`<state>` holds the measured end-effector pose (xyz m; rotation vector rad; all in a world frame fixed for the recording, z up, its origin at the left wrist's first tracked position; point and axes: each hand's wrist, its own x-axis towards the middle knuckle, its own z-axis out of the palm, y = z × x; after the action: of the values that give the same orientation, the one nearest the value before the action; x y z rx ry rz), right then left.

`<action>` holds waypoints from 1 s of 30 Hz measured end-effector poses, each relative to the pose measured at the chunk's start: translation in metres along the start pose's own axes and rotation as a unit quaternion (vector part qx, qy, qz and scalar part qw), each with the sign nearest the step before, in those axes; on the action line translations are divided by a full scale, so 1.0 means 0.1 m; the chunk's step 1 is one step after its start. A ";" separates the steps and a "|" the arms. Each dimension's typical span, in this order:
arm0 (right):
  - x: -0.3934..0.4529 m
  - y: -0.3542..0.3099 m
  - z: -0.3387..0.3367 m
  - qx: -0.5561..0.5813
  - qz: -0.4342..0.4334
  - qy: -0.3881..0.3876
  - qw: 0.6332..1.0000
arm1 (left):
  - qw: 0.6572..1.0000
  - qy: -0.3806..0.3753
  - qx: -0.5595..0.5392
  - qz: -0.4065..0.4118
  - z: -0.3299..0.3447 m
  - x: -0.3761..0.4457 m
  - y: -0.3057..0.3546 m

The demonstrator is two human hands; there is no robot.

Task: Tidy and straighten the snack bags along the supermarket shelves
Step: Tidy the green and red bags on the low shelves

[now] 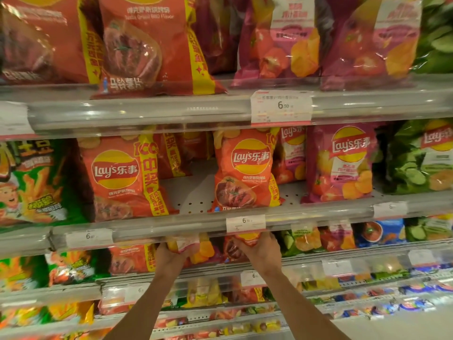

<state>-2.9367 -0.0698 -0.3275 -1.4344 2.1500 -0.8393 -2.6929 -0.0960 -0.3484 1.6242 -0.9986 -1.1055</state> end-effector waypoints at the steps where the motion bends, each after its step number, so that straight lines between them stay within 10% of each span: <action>1: -0.01 -0.02 0.01 -0.002 -0.007 0.002 1.000 | 1.000 0.009 0.002 -0.001 -0.02 -0.01 0.00; 13: -0.21 -0.11 -0.04 0.061 -0.002 0.019 0.998 | 1.000 0.020 0.003 0.019 -0.16 -0.08 0.05; 30: -0.40 1.03 -0.84 0.087 0.123 0.059 0.987 | 0.994 -0.082 0.061 0.029 1.38 -0.38 0.24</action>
<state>-3.0442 0.0175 -0.3360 -1.0310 2.2195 -1.0105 -2.8382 -0.0994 -0.3432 1.6104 -1.2339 -1.1718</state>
